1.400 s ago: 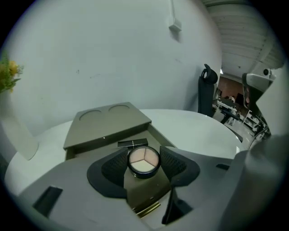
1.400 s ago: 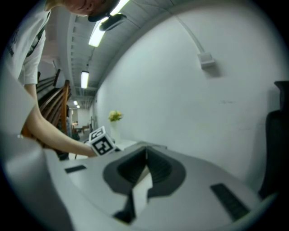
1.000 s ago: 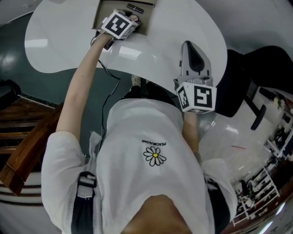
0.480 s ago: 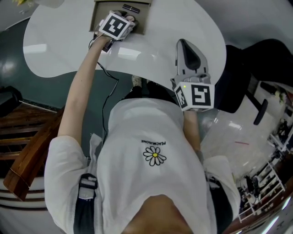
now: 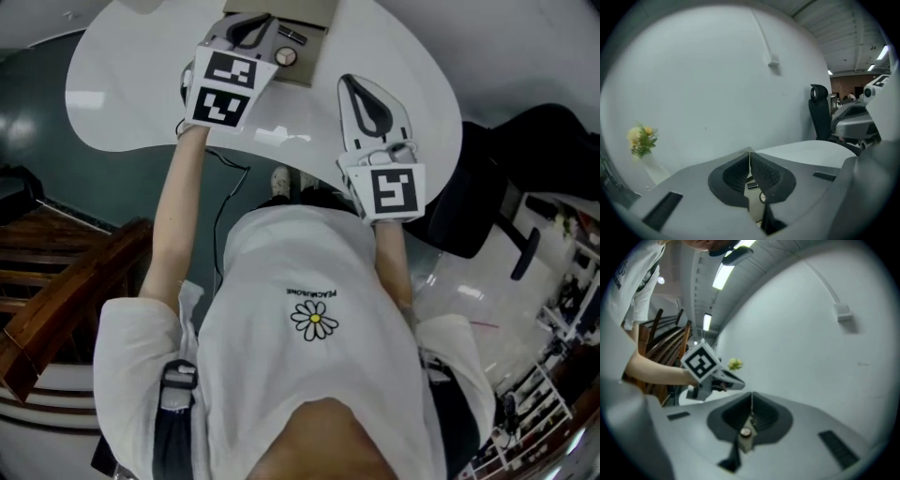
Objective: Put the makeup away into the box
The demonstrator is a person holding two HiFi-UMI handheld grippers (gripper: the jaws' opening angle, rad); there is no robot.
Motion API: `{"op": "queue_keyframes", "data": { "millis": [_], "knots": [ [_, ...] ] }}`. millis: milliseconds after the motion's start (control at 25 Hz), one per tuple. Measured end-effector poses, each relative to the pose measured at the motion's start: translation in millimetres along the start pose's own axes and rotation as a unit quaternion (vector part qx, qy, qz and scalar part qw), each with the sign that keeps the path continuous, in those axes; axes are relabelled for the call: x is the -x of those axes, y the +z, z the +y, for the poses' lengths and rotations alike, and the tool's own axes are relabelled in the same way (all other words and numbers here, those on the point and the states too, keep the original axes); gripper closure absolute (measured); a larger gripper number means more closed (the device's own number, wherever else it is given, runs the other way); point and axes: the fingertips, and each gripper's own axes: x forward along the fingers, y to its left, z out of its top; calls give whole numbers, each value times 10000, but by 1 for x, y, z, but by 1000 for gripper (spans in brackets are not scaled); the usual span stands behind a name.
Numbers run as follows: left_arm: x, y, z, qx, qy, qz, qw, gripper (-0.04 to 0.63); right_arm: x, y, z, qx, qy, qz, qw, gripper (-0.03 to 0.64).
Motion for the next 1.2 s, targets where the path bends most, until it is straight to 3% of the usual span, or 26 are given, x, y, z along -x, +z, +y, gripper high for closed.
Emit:
{"op": "queue_keyframes", "data": {
  "millis": [200, 440, 640, 840, 1200],
  "knots": [
    [94, 36, 13, 250, 718, -1070, 9914, 577, -13, 32, 28, -411, 376, -525, 9971, 586],
    [172, 23, 22, 882, 1890, -1993, 9575, 577, -24, 56, 66, -213, 844, -832, 9927, 586],
    [189, -6, -4, 1288, 2479, -2093, 9371, 577, -28, 50, 98, -63, 1249, -760, 9892, 586],
    [197, -24, -23, 1559, 2587, -1946, 9332, 577, -26, 44, 113, -14, 1361, -616, 9888, 586],
    [207, -34, -8, 1741, 2775, -1892, 9257, 577, -25, 39, 123, 77, 1596, -661, 9849, 587]
  ]
}}
